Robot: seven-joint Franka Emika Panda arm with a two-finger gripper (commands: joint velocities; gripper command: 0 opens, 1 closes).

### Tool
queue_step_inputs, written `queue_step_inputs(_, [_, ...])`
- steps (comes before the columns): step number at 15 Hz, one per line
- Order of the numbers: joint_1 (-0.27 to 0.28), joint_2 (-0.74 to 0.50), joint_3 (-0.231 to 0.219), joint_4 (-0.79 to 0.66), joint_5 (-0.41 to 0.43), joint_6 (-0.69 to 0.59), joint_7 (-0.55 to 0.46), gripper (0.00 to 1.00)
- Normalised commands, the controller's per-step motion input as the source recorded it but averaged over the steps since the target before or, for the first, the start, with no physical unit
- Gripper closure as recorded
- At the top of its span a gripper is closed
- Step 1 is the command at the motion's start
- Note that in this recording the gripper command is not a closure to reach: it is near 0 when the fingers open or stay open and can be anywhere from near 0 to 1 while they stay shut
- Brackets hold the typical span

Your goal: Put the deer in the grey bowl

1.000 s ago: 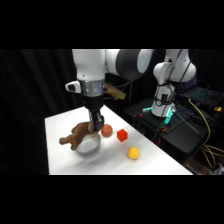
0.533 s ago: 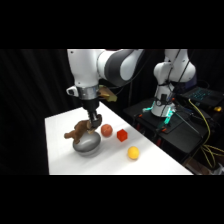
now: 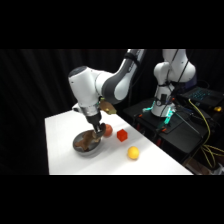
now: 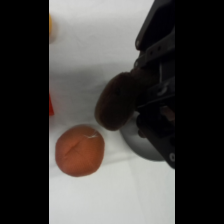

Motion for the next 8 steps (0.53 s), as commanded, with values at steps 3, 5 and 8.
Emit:
queue_step_inputs(3, [-0.107,-0.08,0.018,0.20,0.132,-0.29,-0.24,0.00])
queue_step_inputs(5, [-0.102,-0.12,-0.006,0.20,0.094,-0.37,-0.24,0.00])
queue_step_inputs(8, [-0.092,-0.12,0.003,0.22,0.112,-0.41,-0.25,0.00])
